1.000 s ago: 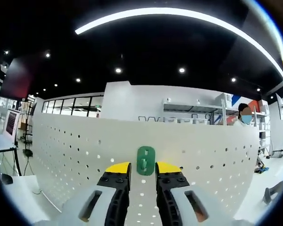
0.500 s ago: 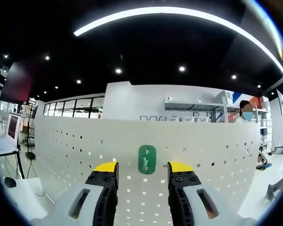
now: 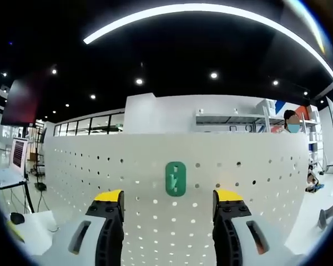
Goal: Insert the hook assembly into the mounting plate slot until the hook locks in place.
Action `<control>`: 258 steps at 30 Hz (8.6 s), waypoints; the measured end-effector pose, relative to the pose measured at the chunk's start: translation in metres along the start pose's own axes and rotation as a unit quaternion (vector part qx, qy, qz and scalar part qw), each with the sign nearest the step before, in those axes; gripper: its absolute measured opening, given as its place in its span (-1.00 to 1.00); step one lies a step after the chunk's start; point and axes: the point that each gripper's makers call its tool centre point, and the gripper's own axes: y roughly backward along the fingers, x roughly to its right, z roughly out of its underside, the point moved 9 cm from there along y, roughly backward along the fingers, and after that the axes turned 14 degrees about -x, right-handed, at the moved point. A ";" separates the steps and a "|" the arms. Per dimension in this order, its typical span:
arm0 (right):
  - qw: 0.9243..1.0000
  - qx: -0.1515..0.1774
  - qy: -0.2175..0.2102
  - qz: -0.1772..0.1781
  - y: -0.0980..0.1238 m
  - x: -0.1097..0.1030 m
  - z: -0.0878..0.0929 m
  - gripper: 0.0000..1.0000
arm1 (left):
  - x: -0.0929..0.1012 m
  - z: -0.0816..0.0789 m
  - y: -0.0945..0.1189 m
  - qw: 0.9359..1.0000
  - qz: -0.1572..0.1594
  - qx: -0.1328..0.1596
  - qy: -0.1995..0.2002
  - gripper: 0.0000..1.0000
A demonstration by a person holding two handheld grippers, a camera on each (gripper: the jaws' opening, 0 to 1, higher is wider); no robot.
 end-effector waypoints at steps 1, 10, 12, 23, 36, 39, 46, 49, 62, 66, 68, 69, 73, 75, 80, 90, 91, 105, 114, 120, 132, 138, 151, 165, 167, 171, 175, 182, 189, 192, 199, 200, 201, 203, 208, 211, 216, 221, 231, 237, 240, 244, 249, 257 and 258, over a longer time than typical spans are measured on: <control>1.000 -0.001 0.002 0.000 0.001 0.000 0.001 0.32 | 0.000 0.000 0.000 1.000 -0.001 -0.001 0.000 0.79; 1.000 -0.014 0.007 -0.003 0.004 0.000 0.011 0.33 | 0.000 0.000 0.000 1.000 -0.002 -0.003 -0.002 0.79; 1.000 -0.016 0.007 -0.004 0.005 0.000 0.015 0.33 | 0.001 0.000 0.000 1.000 -0.002 -0.003 -0.002 0.79; 0.999 -0.041 0.008 -0.014 0.016 -0.005 0.036 0.33 | 0.002 0.002 0.003 1.000 -0.006 -0.004 -0.004 0.78; 0.996 -0.078 0.006 -0.032 0.031 -0.017 0.069 0.32 | 0.007 0.010 0.006 1.000 -0.011 -0.013 -0.005 0.78; 0.995 -0.086 0.005 -0.039 0.035 -0.023 0.077 0.32 | 0.008 0.012 0.007 1.000 -0.012 -0.016 -0.006 0.78; 0.992 -0.110 0.004 -0.059 0.046 -0.039 0.095 0.31 | 0.009 0.019 0.013 1.000 -0.016 -0.020 -0.006 0.78; 0.991 -0.115 0.003 -0.066 0.050 -0.045 0.099 0.30 | 0.010 0.023 0.017 1.000 -0.019 -0.022 -0.006 0.78; 0.983 -0.144 0.009 -0.110 0.075 -0.074 0.121 0.30 | 0.015 0.035 0.033 0.999 -0.029 -0.022 -0.002 0.78; 0.982 -0.150 0.009 -0.118 0.082 -0.080 0.124 0.30 | 0.016 0.039 0.037 0.999 -0.030 -0.025 0.000 0.78; 0.981 -0.154 0.010 -0.122 0.086 -0.082 0.126 0.29 | 0.016 0.041 0.038 0.999 -0.031 -0.026 0.000 0.78; 0.980 -0.155 0.010 -0.124 0.087 -0.083 0.127 0.29 | 0.016 0.042 0.039 0.999 -0.032 -0.026 0.001 0.78; 0.978 -0.163 0.015 -0.130 0.093 -0.086 0.130 0.28 | 0.016 0.044 0.041 0.999 -0.033 -0.026 0.003 0.78; 0.977 -0.166 0.015 -0.134 0.097 -0.088 0.131 0.28 | 0.017 0.045 0.042 0.999 -0.033 -0.025 0.002 0.78; 0.973 -0.176 0.028 -0.149 0.105 -0.096 0.135 0.27 | 0.018 0.048 0.044 0.999 -0.033 -0.026 0.003 0.77; 0.967 -0.189 0.034 -0.167 0.119 -0.105 0.140 0.25 | 0.024 0.053 0.050 0.999 -0.037 -0.026 0.002 0.77; 0.966 -0.191 0.035 -0.170 0.120 -0.106 0.141 0.24 | 0.025 0.053 0.051 0.999 -0.036 -0.027 0.002 0.77; 0.957 -0.215 0.049 -0.191 0.127 -0.107 0.150 0.13 | 0.027 0.055 0.053 0.999 -0.039 -0.032 0.003 0.76; 0.941 -0.248 0.066 -0.220 0.130 -0.112 0.165 -0.23 | 0.026 0.056 0.050 0.999 -0.037 -0.033 0.005 0.75; 0.925 -0.280 0.063 -0.251 0.132 -0.117 0.177 -0.46 | 0.026 0.057 0.049 0.999 -0.035 -0.034 0.005 0.74; 0.895 -0.325 0.090 -0.293 0.137 -0.126 0.195 -0.80 | 0.027 0.058 0.048 0.999 -0.033 -0.035 0.006 0.74; 0.885 -0.342 0.103 -0.300 0.138 -0.125 0.201 -0.86 | 0.026 0.058 0.047 0.999 -0.031 -0.037 0.007 0.72; 0.864 -0.360 0.165 -0.311 0.136 -0.133 0.210 -0.88 | 0.026 0.059 0.045 0.999 -0.029 -0.040 0.008 0.71; 0.848 -0.368 0.213 -0.317 0.132 -0.132 0.216 -0.91 | 0.026 0.060 0.044 0.999 -0.029 -0.043 0.007 0.71; 0.844 -0.370 0.221 -0.320 0.132 -0.133 0.218 -0.91 | 0.026 0.060 0.044 0.999 -0.028 -0.043 0.008 0.71; 0.841 -0.369 0.230 -0.322 0.131 -0.134 0.220 -0.92 | 0.026 0.060 0.043 0.999 -0.028 -0.043 0.008 0.70; 0.838 -0.368 0.240 -0.323 0.129 -0.134 0.221 -0.93 | 0.024 0.060 0.044 0.999 -0.029 -0.043 0.009 0.70; 0.836 -0.366 0.247 -0.325 0.128 -0.132 0.223 -0.96 | 0.024 0.062 0.043 0.998 -0.030 -0.045 0.011 0.70; 0.835 -0.361 0.251 -0.331 0.127 -0.132 0.223 -0.99 | 0.023 0.062 0.043 0.998 -0.029 -0.046 0.012 0.70; 0.838 -0.361 0.243 -0.331 0.126 -0.131 0.222 -1.00 | 0.023 0.063 0.043 0.998 -0.029 -0.048 0.011 0.70; 0.846 -0.363 0.204 -0.332 0.124 -0.126 0.217 -1.00 | 0.021 0.063 0.041 0.998 -0.028 -0.054 0.008 0.69; 0.846 -0.364 0.201 -0.333 0.124 -0.126 0.216 -1.00 | 0.021 0.063 0.041 0.998 -0.028 -0.055 0.007 0.69; 0.846 -0.366 0.198 -0.334 0.124 -0.126 0.216 -1.00 | 0.021 0.063 0.040 0.998 -0.027 -0.057 0.006 0.69; 0.846 -0.367 0.194 -0.334 0.123 -0.125 0.215 -1.00 | 0.021 0.063 0.040 0.998 -0.026 -0.059 0.002 0.68; 0.848 -0.378 0.156 -0.336 0.122 -0.120 0.211 -1.00 | 0.021 0.062 0.039 0.997 -0.032 -0.071 -0.025 0.66; 0.849 -0.385 0.133 -0.336 0.122 -0.118 0.208 -1.00 | 0.023 0.063 0.039 0.995 -0.036 -0.080 -0.045 0.65; 0.847 -0.402 0.102 -0.333 0.123 -0.114 0.205 -1.00 | 0.025 0.066 0.037 0.991 -0.046 -0.095 -0.085 0.61; 0.844 -0.416 0.079 -0.330 0.124 -0.111 0.202 -1.00 | 0.027 0.069 0.036 0.986 -0.053 -0.104 -0.118 0.55; 0.834 -0.441 0.036 -0.330 0.128 -0.113 0.187 -1.00 | 0.027 0.073 0.036 0.979 -0.059 -0.109 -0.161 0.45; 0.828 -0.449 0.015 -0.335 0.131 -0.114 0.178 -1.00 | 0.025 0.075 0.036 0.974 -0.062 -0.107 -0.192 0.34; 0.824 -0.455 -0.008 -0.337 0.132 -0.114 0.171 -1.00 | 0.025 0.076 0.035 0.972 -0.057 -0.103 -0.203 0.22; 0.817 -0.457 -0.044 -0.349 0.134 -0.116 0.164 -1.00 | 0.024 0.079 0.034 0.970 -0.051 -0.107 -0.212 0.10; 0.808 -0.458 -0.071 -0.363 0.135 -0.118 0.157 -1.00 | 0.023 0.081 0.031 0.967 -0.046 -0.110 -0.226 0.03; 0.790 -0.473 -0.081 -0.381 0.138 -0.126 0.152 -1.00 | 0.018 0.085 0.028 0.960 -0.027 -0.110 -0.256 -0.16; 0.788 -0.474 -0.084 -0.384 0.139 -0.127 0.151 -1.00 | 0.017 0.086 0.028 0.960 -0.025 -0.108 -0.258 -0.16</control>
